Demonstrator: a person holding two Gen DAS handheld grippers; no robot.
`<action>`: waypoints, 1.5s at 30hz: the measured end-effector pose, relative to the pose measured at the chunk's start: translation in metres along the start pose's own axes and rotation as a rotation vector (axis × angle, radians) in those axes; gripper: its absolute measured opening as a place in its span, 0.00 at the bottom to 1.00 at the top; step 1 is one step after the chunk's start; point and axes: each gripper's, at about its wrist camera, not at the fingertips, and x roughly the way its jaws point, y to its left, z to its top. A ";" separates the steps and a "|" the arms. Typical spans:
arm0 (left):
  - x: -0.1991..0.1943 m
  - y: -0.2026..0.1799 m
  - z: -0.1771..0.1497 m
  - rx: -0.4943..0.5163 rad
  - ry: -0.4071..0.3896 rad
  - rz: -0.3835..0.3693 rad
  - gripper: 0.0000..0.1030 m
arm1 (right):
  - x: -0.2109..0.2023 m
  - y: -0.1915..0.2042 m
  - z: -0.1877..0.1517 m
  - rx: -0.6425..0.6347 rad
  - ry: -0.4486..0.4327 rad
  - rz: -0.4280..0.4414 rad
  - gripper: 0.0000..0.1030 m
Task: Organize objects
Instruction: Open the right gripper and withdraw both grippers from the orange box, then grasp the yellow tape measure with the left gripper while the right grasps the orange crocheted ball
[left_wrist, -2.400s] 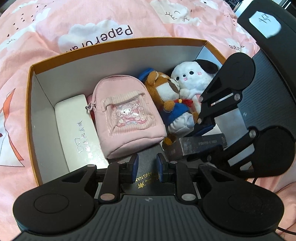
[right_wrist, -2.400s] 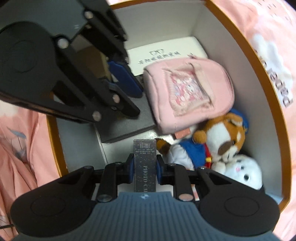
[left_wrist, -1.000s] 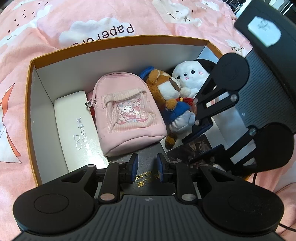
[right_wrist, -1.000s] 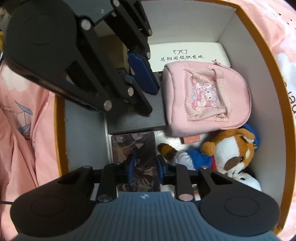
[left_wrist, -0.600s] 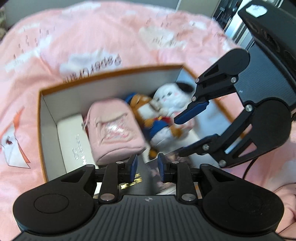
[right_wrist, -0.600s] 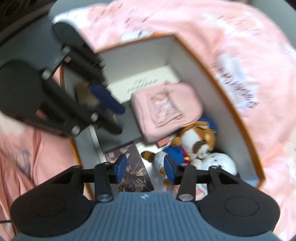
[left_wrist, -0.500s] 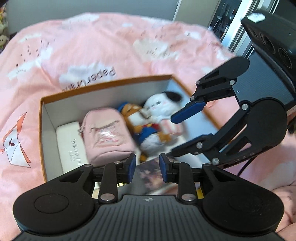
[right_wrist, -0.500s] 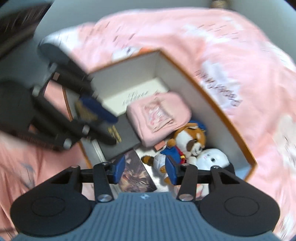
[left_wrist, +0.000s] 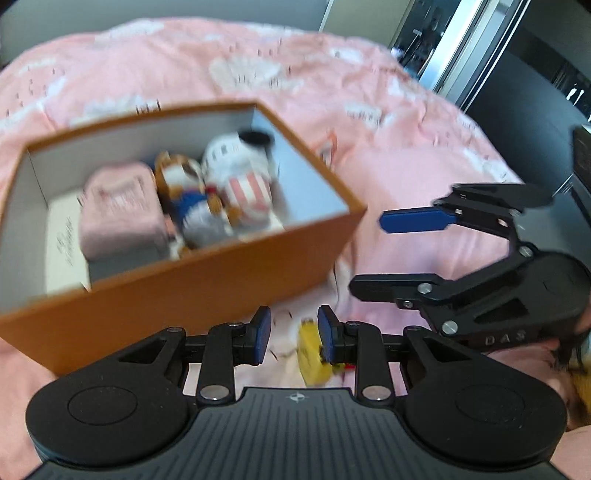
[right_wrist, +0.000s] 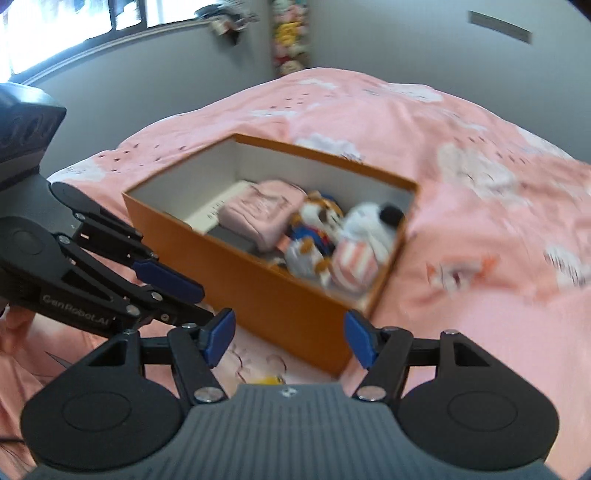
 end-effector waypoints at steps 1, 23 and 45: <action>0.006 -0.002 -0.004 -0.003 0.016 0.003 0.32 | 0.006 0.002 -0.009 0.014 0.005 -0.025 0.65; 0.065 -0.017 -0.025 -0.056 0.128 -0.027 0.54 | 0.046 0.006 -0.067 0.073 0.159 -0.076 0.43; 0.086 0.010 -0.030 -0.173 0.166 -0.040 0.22 | 0.058 0.011 -0.068 0.018 0.220 0.025 0.43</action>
